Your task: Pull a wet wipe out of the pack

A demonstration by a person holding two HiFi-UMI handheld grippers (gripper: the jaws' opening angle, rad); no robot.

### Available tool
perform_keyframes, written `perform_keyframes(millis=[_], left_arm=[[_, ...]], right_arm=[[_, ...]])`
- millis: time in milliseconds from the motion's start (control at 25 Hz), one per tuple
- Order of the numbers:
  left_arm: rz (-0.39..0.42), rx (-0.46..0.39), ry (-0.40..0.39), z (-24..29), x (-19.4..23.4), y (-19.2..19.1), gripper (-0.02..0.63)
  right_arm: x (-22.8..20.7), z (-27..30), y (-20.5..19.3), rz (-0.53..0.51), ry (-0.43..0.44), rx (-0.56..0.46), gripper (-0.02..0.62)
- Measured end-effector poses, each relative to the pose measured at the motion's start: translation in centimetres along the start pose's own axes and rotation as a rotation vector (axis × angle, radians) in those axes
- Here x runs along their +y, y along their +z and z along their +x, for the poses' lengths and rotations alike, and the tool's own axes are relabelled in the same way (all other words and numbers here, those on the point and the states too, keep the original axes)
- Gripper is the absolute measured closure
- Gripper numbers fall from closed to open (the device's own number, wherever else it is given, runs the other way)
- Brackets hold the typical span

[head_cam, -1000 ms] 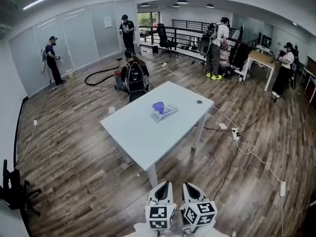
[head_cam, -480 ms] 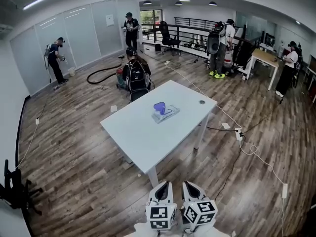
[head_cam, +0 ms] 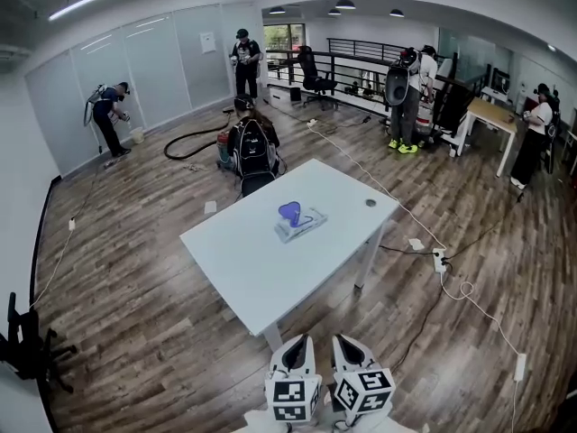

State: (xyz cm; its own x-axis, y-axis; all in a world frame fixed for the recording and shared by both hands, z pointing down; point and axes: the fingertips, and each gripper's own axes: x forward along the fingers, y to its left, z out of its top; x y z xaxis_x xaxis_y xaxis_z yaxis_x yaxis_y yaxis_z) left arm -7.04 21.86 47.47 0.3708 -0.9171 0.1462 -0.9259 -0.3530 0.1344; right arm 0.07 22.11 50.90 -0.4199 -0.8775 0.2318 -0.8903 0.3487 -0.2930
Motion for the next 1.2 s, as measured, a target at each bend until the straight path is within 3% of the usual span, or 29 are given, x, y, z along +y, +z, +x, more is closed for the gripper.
perform_keyframes(millis=[1200], left_arm=[[-0.014,0.011,0.127,16.1,-0.6,2.0,0.606]], right_arm=[[-12.5,10.4,5.7,0.007,0.073,0.051,0.586]])
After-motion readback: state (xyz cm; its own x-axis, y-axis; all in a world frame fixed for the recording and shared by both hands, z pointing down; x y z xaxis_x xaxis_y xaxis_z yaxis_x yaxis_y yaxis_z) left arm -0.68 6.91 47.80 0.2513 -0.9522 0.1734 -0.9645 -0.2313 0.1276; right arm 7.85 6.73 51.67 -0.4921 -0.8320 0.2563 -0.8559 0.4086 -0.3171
